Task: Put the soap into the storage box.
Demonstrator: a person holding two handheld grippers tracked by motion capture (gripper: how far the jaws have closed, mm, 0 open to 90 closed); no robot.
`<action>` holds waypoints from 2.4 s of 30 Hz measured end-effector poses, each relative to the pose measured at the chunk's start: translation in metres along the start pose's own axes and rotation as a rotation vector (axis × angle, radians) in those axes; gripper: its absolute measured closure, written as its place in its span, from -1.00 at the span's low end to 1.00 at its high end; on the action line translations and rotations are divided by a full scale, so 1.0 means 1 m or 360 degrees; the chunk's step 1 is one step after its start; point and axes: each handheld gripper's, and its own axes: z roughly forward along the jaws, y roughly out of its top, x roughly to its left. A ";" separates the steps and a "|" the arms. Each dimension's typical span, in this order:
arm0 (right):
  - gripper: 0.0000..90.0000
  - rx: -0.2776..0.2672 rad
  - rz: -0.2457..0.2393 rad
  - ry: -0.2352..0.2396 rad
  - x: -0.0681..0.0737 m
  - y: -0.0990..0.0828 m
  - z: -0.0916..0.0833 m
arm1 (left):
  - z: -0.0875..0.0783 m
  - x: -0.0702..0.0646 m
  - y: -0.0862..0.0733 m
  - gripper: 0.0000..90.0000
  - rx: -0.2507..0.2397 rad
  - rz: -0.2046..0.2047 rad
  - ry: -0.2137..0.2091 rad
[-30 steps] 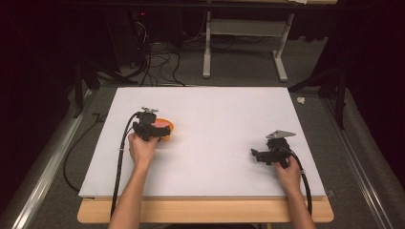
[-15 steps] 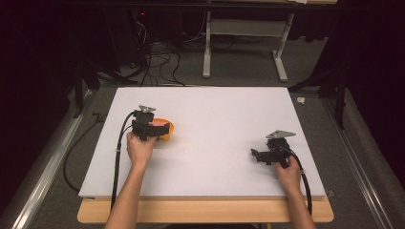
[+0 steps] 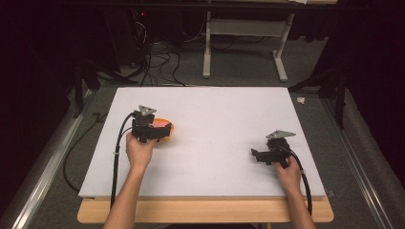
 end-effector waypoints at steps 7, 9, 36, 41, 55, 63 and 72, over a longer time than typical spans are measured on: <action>-0.68 -0.0001 -0.0003 0.0000 0.000 0.000 0.000 | -0.006 -0.002 -0.001 -0.65 -0.0004 0.0034 -0.0003; -0.68 0.0000 0.0000 0.0000 0.000 0.000 0.000 | -0.007 -0.004 -0.001 -0.65 0.0001 0.0043 -0.0008; -0.68 0.0000 0.0000 -0.0001 0.000 0.000 0.000 | -0.037 -0.021 -0.011 -0.65 -0.0098 0.0090 -0.0162; -0.68 0.0000 -0.0002 0.0000 0.000 0.000 0.000 | -0.039 -0.027 -0.012 -0.65 -0.0101 0.0111 -0.0190; -0.68 0.0000 -0.0002 -0.0002 0.000 0.000 0.000 | -0.041 -0.039 -0.021 -0.64 -0.0142 0.0121 -0.0238; -0.68 0.0000 -0.0002 -0.0002 0.000 0.000 0.000 | -0.043 -0.048 -0.024 -0.64 -0.0170 0.0134 -0.0266; -0.68 0.0000 -0.0002 -0.0002 0.000 0.000 0.000 | -0.039 -0.060 -0.029 -0.62 -0.0157 0.0189 -0.0299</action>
